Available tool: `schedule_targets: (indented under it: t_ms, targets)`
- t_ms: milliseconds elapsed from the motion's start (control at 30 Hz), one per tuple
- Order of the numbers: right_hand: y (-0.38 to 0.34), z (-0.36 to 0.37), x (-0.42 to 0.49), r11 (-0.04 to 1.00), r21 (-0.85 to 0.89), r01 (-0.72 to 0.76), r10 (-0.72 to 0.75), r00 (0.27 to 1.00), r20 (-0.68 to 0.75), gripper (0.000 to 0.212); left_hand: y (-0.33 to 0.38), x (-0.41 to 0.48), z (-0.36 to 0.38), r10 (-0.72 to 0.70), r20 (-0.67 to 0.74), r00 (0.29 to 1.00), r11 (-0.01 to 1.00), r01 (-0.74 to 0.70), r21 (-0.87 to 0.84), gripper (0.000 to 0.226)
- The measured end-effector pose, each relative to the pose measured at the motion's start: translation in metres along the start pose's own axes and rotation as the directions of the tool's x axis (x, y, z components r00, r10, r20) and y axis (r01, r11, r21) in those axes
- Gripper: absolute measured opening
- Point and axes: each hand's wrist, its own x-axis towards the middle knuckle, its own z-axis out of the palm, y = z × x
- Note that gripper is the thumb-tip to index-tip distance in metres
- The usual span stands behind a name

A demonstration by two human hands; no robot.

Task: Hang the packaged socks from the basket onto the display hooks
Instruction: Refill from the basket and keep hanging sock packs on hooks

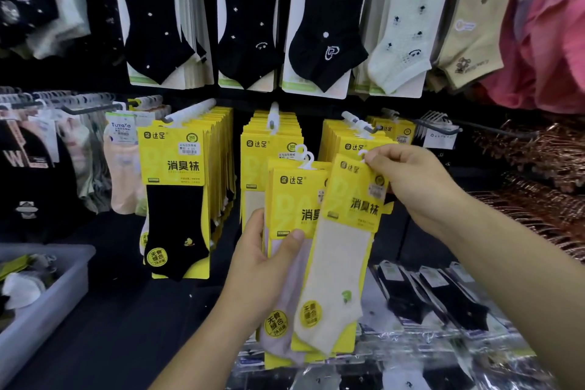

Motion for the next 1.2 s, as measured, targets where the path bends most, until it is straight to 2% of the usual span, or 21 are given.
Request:
schedule_targets:
  t_ms: [100,200,433,633,733,767,833,867,967,1033,1133,1200]
  targets:
    - [-0.002,-0.009,0.014,1.0,0.023,-0.02,0.023,0.992,-0.127,0.02,0.002,0.001,-0.001,-0.018,-0.016,1.0,0.999,0.017,-0.032,0.02]
    - [-0.004,-0.017,0.024,1.0,-0.023,-0.019,0.014,0.983,-0.185,0.024,0.003,0.002,-0.005,-0.025,-0.024,0.999,1.0,0.025,-0.012,0.021]
    - [-0.013,-0.011,0.039,0.966,-0.216,0.14,-0.18,0.967,-0.182,0.021,0.005,0.005,-0.012,-0.045,-0.034,0.998,0.999,0.046,0.02,0.023]
    - [-0.006,-0.004,0.038,0.885,-0.418,0.208,-0.302,0.937,-0.173,0.02,0.008,0.002,-0.01,-0.065,-0.023,0.998,0.998,0.065,0.017,0.024]
    - [-0.002,-0.003,0.029,0.834,-0.518,0.192,-0.365,0.895,-0.256,0.005,0.008,0.001,-0.011,-0.074,-0.022,0.997,0.997,0.074,0.017,0.023]
    - [-0.001,-0.002,0.023,0.825,-0.535,0.184,-0.383,0.877,-0.29,0.008,0.009,0.001,-0.012,-0.075,-0.023,0.997,0.997,0.076,0.017,0.023]
    - [0.001,0.005,0.007,0.85,-0.491,0.19,-0.38,0.866,-0.324,0.012,0.009,0.001,-0.012,-0.08,-0.023,0.997,0.997,0.08,0.013,0.023]
    - [0.002,0.011,-0.002,0.88,-0.434,0.193,-0.343,0.89,-0.299,0.017,0.009,0.001,-0.012,-0.079,-0.022,0.997,0.997,0.079,0.007,0.024]
    - [0.005,0.031,-0.027,0.96,-0.26,0.103,-0.12,0.991,-0.052,0.039,0.009,0.0,-0.01,-0.07,-0.011,0.998,0.998,0.069,-0.009,0.033]
    - [0.009,0.042,-0.037,0.982,-0.181,0.05,-0.038,0.997,0.069,0.048,0.01,0.0,-0.008,-0.067,0.007,0.998,0.997,0.068,-0.029,0.039]
    - [0.012,0.046,-0.04,0.997,-0.068,0.039,-0.034,0.997,0.068,0.048,0.009,-0.001,-0.005,-0.073,0.014,0.997,0.995,0.074,-0.072,0.041]
    - [0.016,0.044,-0.04,1.0,0.018,0.008,-0.009,0.998,0.062,0.038,0.009,-0.001,-0.004,-0.076,0.003,0.997,0.994,0.076,-0.083,0.037]
